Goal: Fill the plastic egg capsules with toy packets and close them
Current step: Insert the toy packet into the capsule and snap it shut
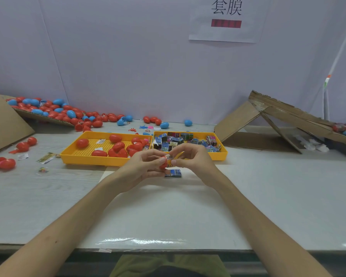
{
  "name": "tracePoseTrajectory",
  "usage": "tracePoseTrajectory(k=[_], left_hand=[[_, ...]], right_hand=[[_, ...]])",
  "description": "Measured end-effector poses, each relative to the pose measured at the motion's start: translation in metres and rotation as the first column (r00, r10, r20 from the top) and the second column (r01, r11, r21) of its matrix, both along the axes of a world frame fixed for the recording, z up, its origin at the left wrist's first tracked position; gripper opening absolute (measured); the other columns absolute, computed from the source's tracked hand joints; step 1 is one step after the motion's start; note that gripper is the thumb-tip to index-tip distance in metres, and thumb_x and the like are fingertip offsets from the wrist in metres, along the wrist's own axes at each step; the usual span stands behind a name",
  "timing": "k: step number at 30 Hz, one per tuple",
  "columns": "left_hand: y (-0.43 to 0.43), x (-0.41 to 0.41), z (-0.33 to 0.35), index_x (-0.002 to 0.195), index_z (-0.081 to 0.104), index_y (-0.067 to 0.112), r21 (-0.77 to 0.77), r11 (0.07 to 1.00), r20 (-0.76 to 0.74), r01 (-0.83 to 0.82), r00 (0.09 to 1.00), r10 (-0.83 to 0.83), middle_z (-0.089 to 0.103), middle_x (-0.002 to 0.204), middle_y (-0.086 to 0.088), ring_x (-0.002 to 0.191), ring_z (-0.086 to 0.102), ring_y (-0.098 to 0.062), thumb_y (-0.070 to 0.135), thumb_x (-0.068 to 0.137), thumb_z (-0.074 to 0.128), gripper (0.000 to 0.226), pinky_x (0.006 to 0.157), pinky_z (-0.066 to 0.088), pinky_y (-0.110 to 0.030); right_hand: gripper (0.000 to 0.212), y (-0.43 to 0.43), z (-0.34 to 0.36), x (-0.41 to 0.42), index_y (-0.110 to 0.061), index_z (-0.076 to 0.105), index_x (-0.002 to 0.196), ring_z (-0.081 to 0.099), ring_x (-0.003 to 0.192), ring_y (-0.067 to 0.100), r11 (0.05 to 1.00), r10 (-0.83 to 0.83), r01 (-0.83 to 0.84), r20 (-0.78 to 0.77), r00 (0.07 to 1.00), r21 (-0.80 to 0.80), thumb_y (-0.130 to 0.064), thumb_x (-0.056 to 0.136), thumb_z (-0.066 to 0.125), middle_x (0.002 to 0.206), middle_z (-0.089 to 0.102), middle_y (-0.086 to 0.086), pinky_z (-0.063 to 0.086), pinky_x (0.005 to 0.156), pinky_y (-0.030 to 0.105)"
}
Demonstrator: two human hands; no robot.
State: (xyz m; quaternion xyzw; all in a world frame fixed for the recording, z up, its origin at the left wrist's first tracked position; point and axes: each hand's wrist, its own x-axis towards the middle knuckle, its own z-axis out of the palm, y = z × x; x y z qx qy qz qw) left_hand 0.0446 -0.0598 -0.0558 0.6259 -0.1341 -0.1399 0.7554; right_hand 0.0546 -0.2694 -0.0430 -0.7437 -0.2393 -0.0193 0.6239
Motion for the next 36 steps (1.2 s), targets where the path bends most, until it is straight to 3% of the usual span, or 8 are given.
tracePoseTrajectory(k=[4, 10, 17, 22, 26, 29, 32, 36], left_hand=[[-0.0010, -0.0017, 0.0014, 0.104, 0.076, 0.012, 0.000, 1.000, 0.006, -0.019, 1.000, 0.019, 0.075, 0.106, -0.020, 0.089, 0.075, -0.031, 0.021, 0.082, 0.075, 0.024, 0.072, 0.061, -0.029], [-0.0017, -0.0026, 0.0026, 0.109, 0.073, 0.011, 0.005, 1.000, 0.010, -0.024, 1.000, 0.024, 0.075, 0.103, -0.015, 0.084, 0.075, -0.028, 0.022, 0.083, 0.073, 0.028, 0.073, 0.061, -0.029], [-0.0016, -0.0033, 0.0035, 0.110, 0.071, 0.008, 0.007, 0.999, -0.002, -0.037, 0.999, 0.037, 0.074, 0.092, -0.010, 0.080, 0.075, -0.028, 0.023, 0.083, 0.073, 0.032, 0.071, 0.061, -0.029], [-0.0027, -0.0032, 0.0039, 0.110, 0.068, 0.003, 0.029, 0.998, -0.005, -0.053, 0.999, 0.054, 0.074, 0.090, -0.009, 0.079, 0.075, -0.027, 0.025, 0.082, 0.073, 0.036, 0.070, 0.061, -0.029], [-0.0026, -0.0030, 0.0030, 0.105, 0.067, 0.004, 0.014, 0.998, -0.001, -0.062, 0.998, 0.062, 0.073, 0.086, -0.008, 0.077, 0.075, -0.028, 0.026, 0.082, 0.072, 0.032, 0.068, 0.060, -0.028], [-0.0023, -0.0029, 0.0023, 0.106, 0.067, 0.004, 0.011, 0.998, 0.003, -0.061, 0.998, 0.061, 0.074, 0.088, -0.010, 0.077, 0.075, -0.028, 0.025, 0.083, 0.072, 0.031, 0.068, 0.060, -0.028], [-0.0017, -0.0024, 0.0025, 0.109, 0.067, 0.005, -0.002, 0.998, 0.002, -0.062, 0.998, 0.062, 0.075, 0.094, -0.013, 0.080, 0.076, -0.028, 0.025, 0.084, 0.071, 0.032, 0.069, 0.061, -0.029], [0.0003, -0.0005, 0.0019, 0.123, 0.066, 0.005, -0.035, 0.999, -0.006, -0.033, 0.999, 0.033, 0.075, 0.112, -0.017, 0.097, 0.075, -0.034, 0.021, 0.083, 0.074, 0.043, 0.077, 0.061, -0.030]], right_hand=[[0.026, -0.0002, 0.0006, -0.0009, -0.018, 0.076, 0.096, 0.065, 0.074, 0.011, 0.998, -0.023, 0.024, 0.033, 0.999, -0.050, -0.001, 0.078, 0.083, 0.096, 0.071, 0.011, 0.057, 0.072, 0.027], [0.024, 0.0010, 0.0013, -0.0026, -0.024, 0.076, 0.092, 0.070, 0.079, 0.011, 0.996, -0.017, 0.022, 0.057, 0.998, -0.089, -0.005, 0.080, 0.082, 0.092, 0.074, -0.011, 0.058, 0.073, 0.026], [0.016, 0.0035, -0.0001, -0.0022, -0.023, 0.075, 0.094, 0.069, 0.080, 0.013, 0.982, -0.119, 0.139, 0.154, 0.981, -0.127, -0.015, 0.083, 0.081, 0.099, 0.074, -0.003, 0.054, 0.068, 0.020], [0.020, 0.0053, -0.0006, -0.0019, -0.021, 0.072, 0.093, 0.067, 0.076, 0.013, 0.974, -0.160, 0.192, 0.235, 0.959, -0.118, -0.012, 0.079, 0.084, 0.100, 0.069, -0.004, 0.056, 0.068, 0.033], [0.015, 0.0067, -0.0004, -0.0024, -0.017, 0.075, 0.091, 0.065, 0.076, 0.012, 0.970, -0.166, 0.211, 0.298, 0.940, -0.125, -0.012, 0.080, 0.083, 0.100, 0.067, -0.002, 0.055, 0.066, 0.034], [0.008, 0.0072, -0.0020, -0.0035, -0.017, 0.079, 0.088, 0.062, 0.075, 0.009, 0.969, -0.122, 0.182, 0.313, 0.942, -0.169, -0.012, 0.083, 0.081, 0.096, 0.065, -0.005, 0.053, 0.063, 0.026], [0.009, 0.0069, -0.0025, -0.0040, -0.016, 0.080, 0.090, 0.062, 0.073, 0.009, 0.967, -0.106, 0.169, 0.306, 0.946, -0.188, -0.012, 0.082, 0.081, 0.096, 0.064, -0.006, 0.053, 0.063, 0.029], [0.009, 0.0055, -0.0027, -0.0011, -0.017, 0.080, 0.090, 0.063, 0.074, 0.012, 0.959, -0.150, 0.214, 0.310, 0.939, -0.187, -0.015, 0.081, 0.083, 0.097, 0.066, -0.004, 0.051, 0.063, 0.021]])
